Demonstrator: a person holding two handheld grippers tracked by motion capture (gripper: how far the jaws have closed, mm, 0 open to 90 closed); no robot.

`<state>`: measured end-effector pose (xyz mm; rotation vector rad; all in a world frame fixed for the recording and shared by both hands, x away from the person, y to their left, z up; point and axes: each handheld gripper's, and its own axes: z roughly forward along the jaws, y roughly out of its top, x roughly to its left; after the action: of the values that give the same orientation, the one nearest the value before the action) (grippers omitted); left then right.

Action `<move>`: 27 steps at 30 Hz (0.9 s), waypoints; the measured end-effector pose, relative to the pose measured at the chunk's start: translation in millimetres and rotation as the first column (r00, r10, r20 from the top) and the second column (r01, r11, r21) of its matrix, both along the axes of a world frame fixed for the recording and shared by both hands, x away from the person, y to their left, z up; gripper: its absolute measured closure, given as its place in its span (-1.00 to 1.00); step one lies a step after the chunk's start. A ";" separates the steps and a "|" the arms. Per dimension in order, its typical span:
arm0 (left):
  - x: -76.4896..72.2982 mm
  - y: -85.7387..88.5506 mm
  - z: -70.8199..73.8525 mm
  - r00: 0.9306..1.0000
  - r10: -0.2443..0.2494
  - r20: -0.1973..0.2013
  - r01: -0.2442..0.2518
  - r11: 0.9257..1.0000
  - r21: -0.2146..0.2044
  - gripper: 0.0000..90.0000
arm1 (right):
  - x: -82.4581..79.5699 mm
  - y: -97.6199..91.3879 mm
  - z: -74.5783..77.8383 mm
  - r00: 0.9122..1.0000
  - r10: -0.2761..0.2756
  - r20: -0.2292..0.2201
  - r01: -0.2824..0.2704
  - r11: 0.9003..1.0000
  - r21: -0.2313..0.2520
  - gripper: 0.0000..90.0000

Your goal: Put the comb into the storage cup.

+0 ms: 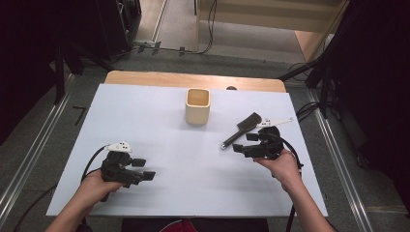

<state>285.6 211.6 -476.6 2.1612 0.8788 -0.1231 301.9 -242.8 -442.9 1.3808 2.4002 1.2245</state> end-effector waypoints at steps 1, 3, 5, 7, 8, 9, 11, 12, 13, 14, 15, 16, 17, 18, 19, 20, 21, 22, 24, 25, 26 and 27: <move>0.0 -0.1 -0.1 1.000 0.000 0.000 0.000 1.000 0.001 -0.37 | 1.3 0.4 0.3 1.000 -0.001 0.003 0.001 1.000 0.000 -0.59; 0.0 -0.2 -0.2 1.000 0.001 -0.001 -0.001 1.000 0.001 -0.37 | 3.8 1.5 1.1 1.000 -0.003 0.000 0.003 1.000 -0.003 -0.58; 0.0 -0.3 -0.2 1.000 0.000 0.001 0.000 1.000 0.000 -0.37 | 6.7 2.6 2.0 1.000 -0.005 0.004 0.005 1.000 -0.007 -0.58; -0.2 -0.6 -0.3 1.000 -0.002 0.001 0.002 1.000 0.003 -0.37 | 9.6 3.7 3.6 1.000 -0.010 0.004 0.010 1.000 -0.009 -0.58; -0.2 -0.6 -0.3 1.000 -0.002 0.001 0.002 1.000 0.003 -0.37 | 9.6 3.7 3.6 1.000 -0.010 0.004 0.010 1.000 -0.009 -0.58; -0.5 -0.9 -0.2 1.000 -0.003 0.000 0.003 1.000 0.009 -0.37 | 12.8 5.2 5.4 1.000 -0.016 0.010 0.017 1.000 -0.017 -0.58; -0.4 -0.9 -0.3 1.000 -0.003 0.001 0.003 1.000 0.006 -0.37 | 16.0 7.0 7.3 1.000 -0.019 0.011 0.019 1.000 -0.020 -0.58; -0.4 -0.8 -0.2 1.000 -0.002 0.001 0.002 1.000 0.005 -0.37 | 17.4 8.0 8.2 1.000 -0.021 0.010 0.022 1.000 -0.021 -0.58; -0.4 -0.7 -0.2 1.000 -0.002 0.002 0.002 1.000 0.004 -0.37 | 18.7 9.2 9.2 1.000 -0.026 0.004 0.026 0.999 -0.018 -0.58; -0.4 -0.7 -0.2 1.000 -0.003 0.001 0.003 1.000 0.005 -0.37 | 20.3 10.0 9.7 1.000 -0.029 0.005 0.029 0.999 -0.019 -0.58; -0.4 -0.6 -0.3 1.000 -0.003 0.001 0.003 1.000 0.005 -0.37 | 21.9 10.8 10.2 1.000 -0.028 0.006 0.028 0.999 -0.018 -0.58; -0.4 -0.6 -0.2 1.000 -0.003 0.002 0.003 1.000 0.005 -0.37 | 23.2 11.8 10.7 1.000 -0.031 0.003 0.031 0.999 -0.020 -0.58; -0.4 -0.5 -0.2 1.000 -0.003 0.002 0.003 1.000 0.005 -0.37 | 24.7 12.7 11.0 0.999 -0.034 0.002 0.034 0.999 -0.024 -0.57; -0.4 -0.5 -0.2 1.000 -0.003 0.002 0.003 1.000 0.005 -0.37 | 25.9 13.7 11.2 0.999 -0.034 0.000 0.034 0.999 -0.025 -0.57; -0.4 -0.6 -0.2 1.000 -0.002 0.001 0.002 1.000 0.004 -0.37 | 27.3 14.5 11.1 0.999 -0.033 0.002 0.033 0.999 -0.026 -0.57; -0.4 -0.6 -0.2 1.000 -0.003 0.001 0.003 1.000 0.004 -0.37 | 28.4 15.4 11.2 0.999 -0.034 -0.004 0.034 0.999 -0.028 -0.57; -0.4 -0.7 -0.3 1.000 -0.003 0.001 0.003 1.000 0.005 -0.37 | 30.0 15.9 10.8 0.999 -0.033 0.000 0.033 0.999 -0.030 -0.57; -0.4 -0.7 -0.3 1.000 -0.003 0.001 0.003 1.000 0.005 -0.37 | 31.1 16.8 10.7 0.999 -0.036 -0.005 0.036 0.999 -0.028 -0.57; -0.4 -0.7 -0.3 1.000 -0.003 0.000 0.003 1.000 0.005 -0.37 | 34.1 17.9 10.0 0.999 -0.035 -0.007 0.035 0.999 -0.031 -0.55; -0.4 -0.6 -0.3 1.000 -0.004 0.001 0.004 1.000 0.005 -0.37 | 35.2 18.6 10.0 0.999 -0.039 -0.013 0.038 0.999 -0.036 -0.55; -0.5 -0.5 -0.2 1.000 -0.003 0.001 0.003 1.000 0.005 -0.37 | 36.9 19.1 9.5 0.999 -0.041 -0.011 0.040 0.999 -0.037 -0.55; -0.4 -0.3 -0.1 1.000 -0.003 0.001 0.003 1.000 0.005 -0.37 | 38.1 19.7 9.4 0.999 -0.043 -0.014 0.042 0.999 -0.035 -0.55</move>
<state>285.1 211.3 -476.7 2.1675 0.8761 -0.1213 340.0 -223.1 -433.5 1.4284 2.3776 1.1613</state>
